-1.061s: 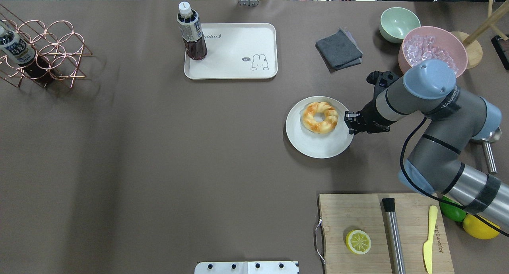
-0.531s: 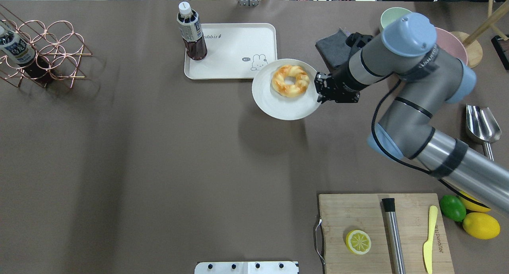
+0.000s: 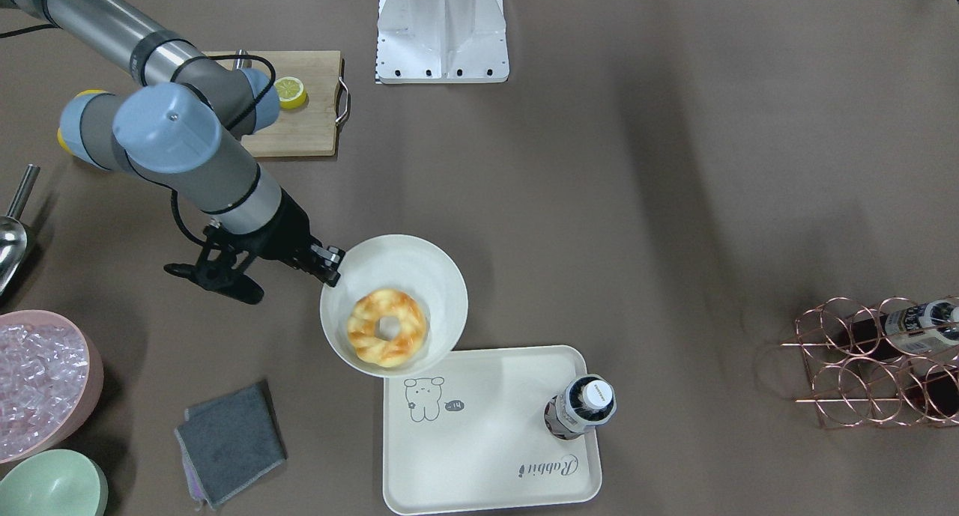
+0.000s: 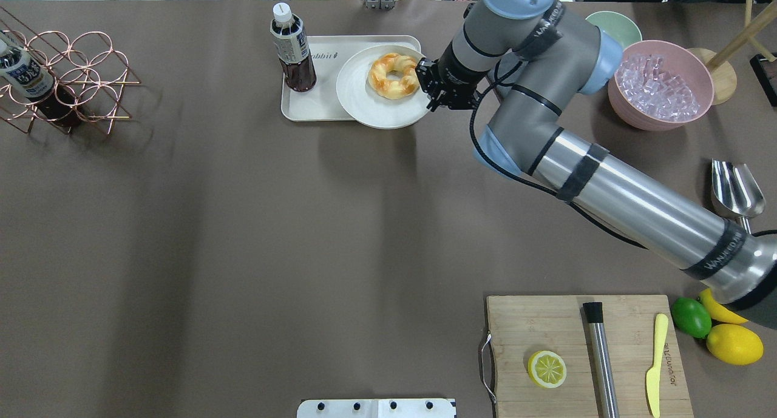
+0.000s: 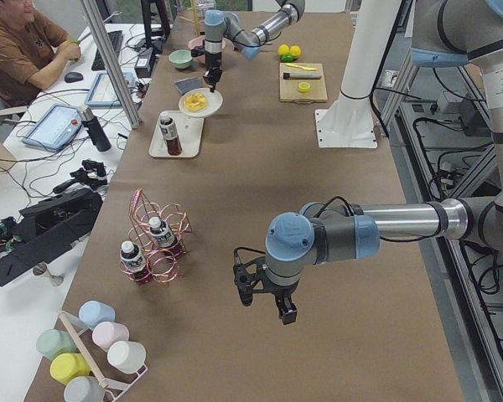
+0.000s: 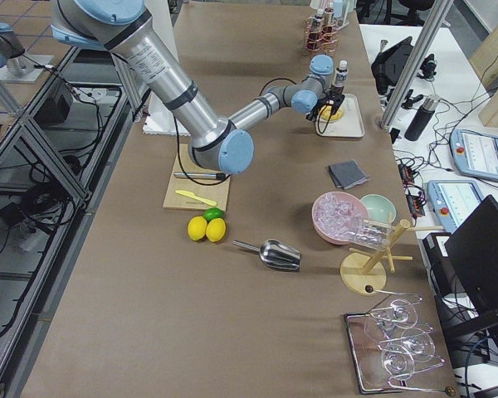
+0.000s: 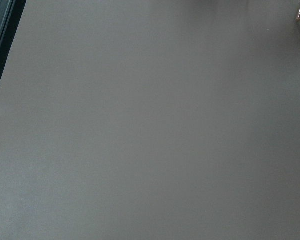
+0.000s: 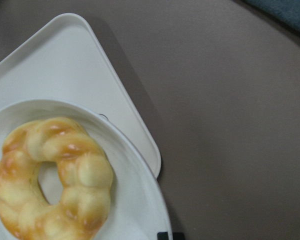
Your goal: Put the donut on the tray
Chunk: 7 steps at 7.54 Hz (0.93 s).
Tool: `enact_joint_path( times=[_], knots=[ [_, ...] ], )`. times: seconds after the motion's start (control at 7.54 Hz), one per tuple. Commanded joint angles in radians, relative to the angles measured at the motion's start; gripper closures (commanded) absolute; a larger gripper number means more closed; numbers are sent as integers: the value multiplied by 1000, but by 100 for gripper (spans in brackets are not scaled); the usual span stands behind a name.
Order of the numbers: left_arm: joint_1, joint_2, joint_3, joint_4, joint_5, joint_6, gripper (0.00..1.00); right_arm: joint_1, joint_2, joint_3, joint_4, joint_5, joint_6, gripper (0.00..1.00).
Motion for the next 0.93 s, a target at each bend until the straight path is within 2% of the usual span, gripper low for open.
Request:
enact_joint_path(
  times=[0.0,0.27,0.4,0.8],
  knots=[
    [-1,1,-7,0,1,0,2,-34,163,-235,14,-62,28,100],
    [-2,1,-12,0,1,0,2,-40,209,-364,109,-78,89,100],
    [-4,1,-12,-2,1,0,2,-40,237,-398,111,-78,123,100],
    [-5,3,-15,0,1,0,2,-40,242,-404,113,-78,195,100]
  ],
)
